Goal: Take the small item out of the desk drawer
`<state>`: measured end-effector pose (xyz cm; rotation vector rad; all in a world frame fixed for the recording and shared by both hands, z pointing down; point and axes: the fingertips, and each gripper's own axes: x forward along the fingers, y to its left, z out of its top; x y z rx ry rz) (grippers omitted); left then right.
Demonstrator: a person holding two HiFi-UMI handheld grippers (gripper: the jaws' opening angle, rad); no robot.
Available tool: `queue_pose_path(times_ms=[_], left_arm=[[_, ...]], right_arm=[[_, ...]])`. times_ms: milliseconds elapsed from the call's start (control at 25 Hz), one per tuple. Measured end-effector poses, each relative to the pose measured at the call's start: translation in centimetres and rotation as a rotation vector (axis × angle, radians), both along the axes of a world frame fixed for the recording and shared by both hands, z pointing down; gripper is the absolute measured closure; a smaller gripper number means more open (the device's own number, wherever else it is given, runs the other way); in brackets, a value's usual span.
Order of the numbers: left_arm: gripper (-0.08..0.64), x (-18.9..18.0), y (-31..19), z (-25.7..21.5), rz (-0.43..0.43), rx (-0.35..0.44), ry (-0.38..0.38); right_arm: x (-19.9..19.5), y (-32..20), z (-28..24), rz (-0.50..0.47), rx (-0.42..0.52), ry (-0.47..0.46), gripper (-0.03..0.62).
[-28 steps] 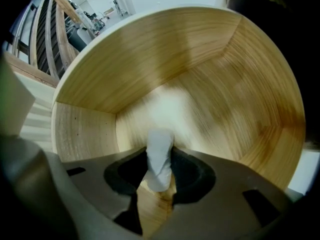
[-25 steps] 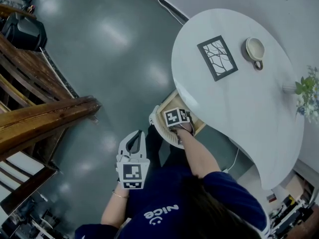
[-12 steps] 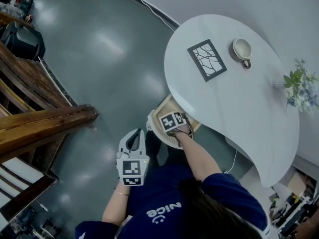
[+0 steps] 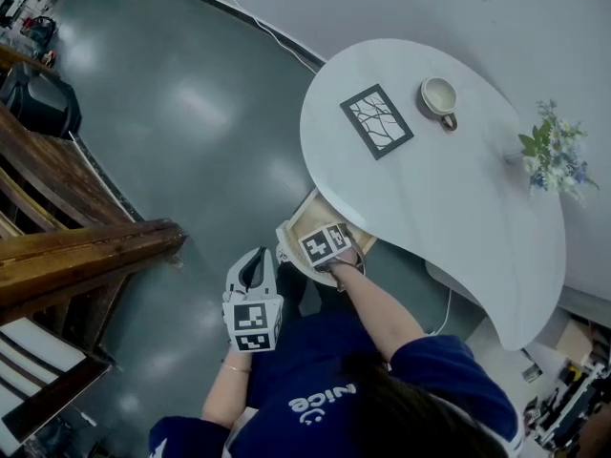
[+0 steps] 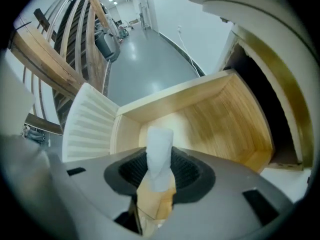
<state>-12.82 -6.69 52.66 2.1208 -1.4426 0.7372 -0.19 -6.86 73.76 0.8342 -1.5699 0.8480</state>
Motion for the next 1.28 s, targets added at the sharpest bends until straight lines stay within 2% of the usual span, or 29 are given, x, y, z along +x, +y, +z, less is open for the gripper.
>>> queue_pose_path(times_ms=[720,1280], left_arm=[[0.557,2.1,-1.4,-0.6,0.062,0.025,0.044],[0.557,4.9,-2.4,-2.3,0.131,0.062,0.092]], right_arm=[[0.6,0.3,-7.4,0.106,0.128,-0.106,0.448],[1.5,0.0,-14.9,0.181,0.274,-0.209,0.448]])
